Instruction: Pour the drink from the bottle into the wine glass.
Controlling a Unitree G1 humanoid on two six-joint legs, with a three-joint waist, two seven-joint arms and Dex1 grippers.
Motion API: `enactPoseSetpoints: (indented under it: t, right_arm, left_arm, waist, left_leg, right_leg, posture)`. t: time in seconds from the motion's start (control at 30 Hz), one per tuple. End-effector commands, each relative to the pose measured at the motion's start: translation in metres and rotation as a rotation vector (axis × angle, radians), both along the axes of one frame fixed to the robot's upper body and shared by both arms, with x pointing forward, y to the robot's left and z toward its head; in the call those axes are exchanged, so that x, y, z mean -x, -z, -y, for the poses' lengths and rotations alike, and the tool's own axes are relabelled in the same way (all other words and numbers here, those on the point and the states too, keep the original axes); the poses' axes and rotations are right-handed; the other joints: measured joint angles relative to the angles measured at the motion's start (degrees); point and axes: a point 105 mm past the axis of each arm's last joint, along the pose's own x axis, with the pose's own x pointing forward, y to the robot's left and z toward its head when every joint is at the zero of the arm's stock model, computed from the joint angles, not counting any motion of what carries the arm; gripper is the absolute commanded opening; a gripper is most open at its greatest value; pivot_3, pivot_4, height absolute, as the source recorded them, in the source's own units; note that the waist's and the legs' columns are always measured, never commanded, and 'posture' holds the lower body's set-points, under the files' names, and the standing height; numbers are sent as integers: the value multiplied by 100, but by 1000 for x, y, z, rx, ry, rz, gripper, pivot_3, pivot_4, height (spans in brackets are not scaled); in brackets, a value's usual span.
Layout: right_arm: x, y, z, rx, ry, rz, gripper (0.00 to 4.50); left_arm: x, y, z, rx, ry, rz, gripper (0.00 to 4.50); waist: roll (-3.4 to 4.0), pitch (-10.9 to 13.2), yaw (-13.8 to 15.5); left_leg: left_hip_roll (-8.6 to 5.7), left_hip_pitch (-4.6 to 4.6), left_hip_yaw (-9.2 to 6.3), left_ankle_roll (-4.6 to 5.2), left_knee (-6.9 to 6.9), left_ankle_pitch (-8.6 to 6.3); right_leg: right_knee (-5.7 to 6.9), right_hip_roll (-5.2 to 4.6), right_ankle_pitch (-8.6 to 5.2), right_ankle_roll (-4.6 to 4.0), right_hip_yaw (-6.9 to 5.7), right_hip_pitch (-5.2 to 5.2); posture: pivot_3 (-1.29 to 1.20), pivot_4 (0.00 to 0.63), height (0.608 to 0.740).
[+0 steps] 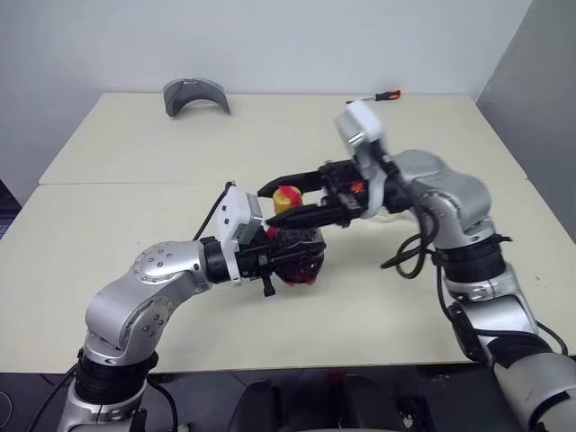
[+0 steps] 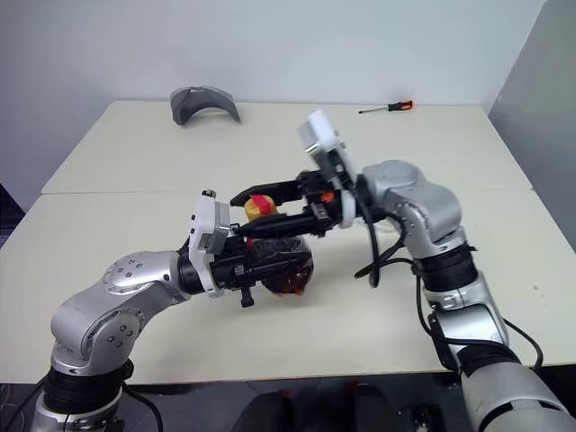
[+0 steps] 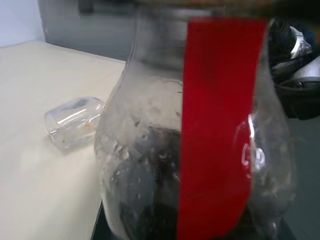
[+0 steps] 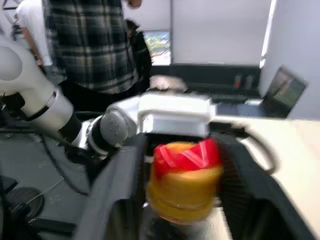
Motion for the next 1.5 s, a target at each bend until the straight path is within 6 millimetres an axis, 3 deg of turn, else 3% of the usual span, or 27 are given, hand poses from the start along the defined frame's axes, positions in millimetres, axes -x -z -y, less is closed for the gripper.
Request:
enactPoseSetpoints:
  t: [0.03,0.1,0.3,0.43,0.6,0.83,1.13,1.5]
  right_arm:
    - [-2,-8,8,-44,124,26,3699]
    - [-5,-6,15,-63,213,8,4426]
    - [-16,-10,32,-129,465,19,4489]
    - [-29,-19,35,-170,618,74,4489]
    - [-31,-23,25,-194,643,90,4489]
    - [-31,-24,10,-193,615,105,4489]
    - [-34,-29,-6,-204,586,114,4489]
    - [-60,-19,1,-175,706,155,4489]
  left_arm:
    - [-8,-12,-2,21,-58,71,1042]
    - [-11,-10,-4,25,-91,64,1042]
    - [-24,3,-14,3,-180,26,1042]
    - [-47,4,-21,-2,-260,33,1042]
    - [-66,-3,-15,9,-286,73,1042]
    - [-72,-6,-10,8,-268,91,1042]
    - [-65,-5,-5,12,-247,98,1042]
    - [-61,-10,-4,26,-236,98,1042]
  waist:
    - [-1,-1,14]
    - [-1,-1,21]
    - [0,0,7]
    - [0,0,-9]
    - [0,0,-3]
    - [0,0,-11]
    - [0,0,-12]
    - [0,0,-12]
  left_leg:
    - [-1,0,0,0,0,0]
    - [-1,-1,-1,0,2,0]
    - [0,2,0,0,0,0]
    - [2,6,1,0,-5,0]
    - [-2,0,3,-12,-3,6]
    - [-1,1,4,-11,-3,6]
    - [-1,0,3,-11,-3,6]
    - [-1,-1,5,-13,-2,7]
  right_leg:
    - [0,-1,0,0,0,1]
    - [-3,-2,0,0,0,3]
    - [2,-1,0,0,1,2]
    - [2,4,0,0,0,2]
    - [-3,2,0,0,1,1]
    - [0,1,0,0,2,0]
    - [-1,1,0,0,2,-2]
    - [0,1,0,0,3,-2]
  posture:
    - [0,150,740]
    - [0,150,740]
    - [0,150,740]
    - [0,150,740]
    - [0,150,740]
    - [0,150,740]
    - [0,150,740]
    - [0,150,740]
